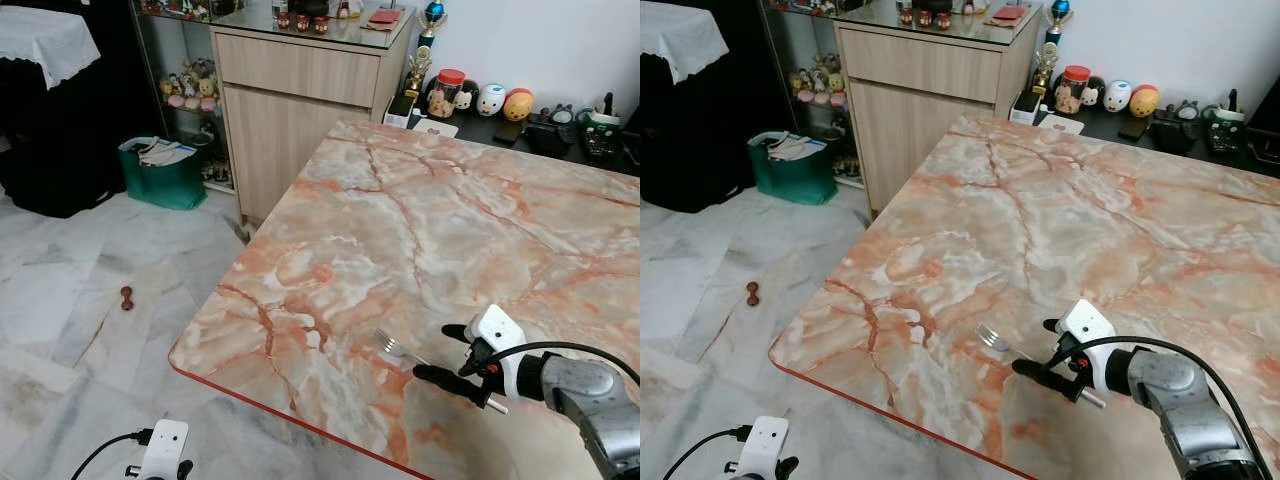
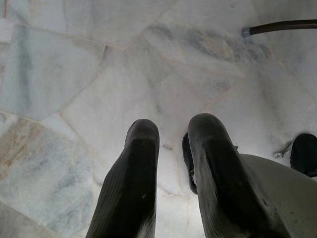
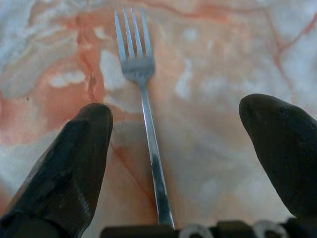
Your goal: Setting the table
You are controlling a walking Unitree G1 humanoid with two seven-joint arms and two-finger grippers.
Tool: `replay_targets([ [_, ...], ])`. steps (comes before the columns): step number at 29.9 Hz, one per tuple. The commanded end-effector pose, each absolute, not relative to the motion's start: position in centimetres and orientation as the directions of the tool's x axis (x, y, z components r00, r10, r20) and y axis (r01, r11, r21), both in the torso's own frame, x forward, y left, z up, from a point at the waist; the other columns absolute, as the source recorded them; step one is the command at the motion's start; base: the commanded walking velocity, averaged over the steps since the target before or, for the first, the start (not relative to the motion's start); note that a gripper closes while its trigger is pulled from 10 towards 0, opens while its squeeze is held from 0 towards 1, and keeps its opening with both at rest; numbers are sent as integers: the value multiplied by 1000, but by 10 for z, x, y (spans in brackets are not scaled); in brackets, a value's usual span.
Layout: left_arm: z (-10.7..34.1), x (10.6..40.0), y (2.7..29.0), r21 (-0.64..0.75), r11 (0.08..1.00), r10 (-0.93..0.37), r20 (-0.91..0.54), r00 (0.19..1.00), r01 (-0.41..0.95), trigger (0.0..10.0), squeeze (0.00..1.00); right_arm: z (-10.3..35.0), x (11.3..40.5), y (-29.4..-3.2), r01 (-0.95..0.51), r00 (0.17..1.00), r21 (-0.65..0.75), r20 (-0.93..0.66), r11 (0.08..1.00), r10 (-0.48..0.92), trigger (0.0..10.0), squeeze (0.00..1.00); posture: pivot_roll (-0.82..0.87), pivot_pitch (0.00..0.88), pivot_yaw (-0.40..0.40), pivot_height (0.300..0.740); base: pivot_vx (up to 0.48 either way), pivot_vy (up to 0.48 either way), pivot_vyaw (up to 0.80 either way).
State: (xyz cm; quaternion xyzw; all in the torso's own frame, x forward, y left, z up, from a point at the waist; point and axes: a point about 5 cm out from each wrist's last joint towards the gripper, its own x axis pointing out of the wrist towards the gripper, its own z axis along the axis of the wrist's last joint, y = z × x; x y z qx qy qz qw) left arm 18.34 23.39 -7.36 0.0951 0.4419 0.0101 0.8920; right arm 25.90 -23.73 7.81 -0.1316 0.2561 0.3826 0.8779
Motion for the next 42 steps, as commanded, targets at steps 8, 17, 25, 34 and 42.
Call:
replay_targets([
  [8,-78,174,237,170,984,110,-812,572,51,10000,0,76,262,-237,-744,572,-35,-549,667,609,10000,0,72,0,-33,727,0,0,0],
  [17,-80,168,239,172,984,117,-825,553,48,10000,0,75,261,-229,-783,530,-19,-544,621,651,10000,0,79,0,-35,727,0,0,0],
  [25,-81,166,240,173,984,119,-832,542,49,10000,0,70,261,-221,-801,504,-3,-543,598,672,10000,0,77,0,-34,727,0,0,0],
  [34,-83,163,239,169,984,117,-837,534,49,10000,0,64,263,-217,-797,507,-4,-549,605,664,10000,0,81,0,-34,727,0,0,0],
  [42,-84,161,239,168,985,118,-840,529,47,10000,0,59,272,-226,-736,581,-63,-569,674,581,10000,0,81,0,-37,727,0,0,0],
])
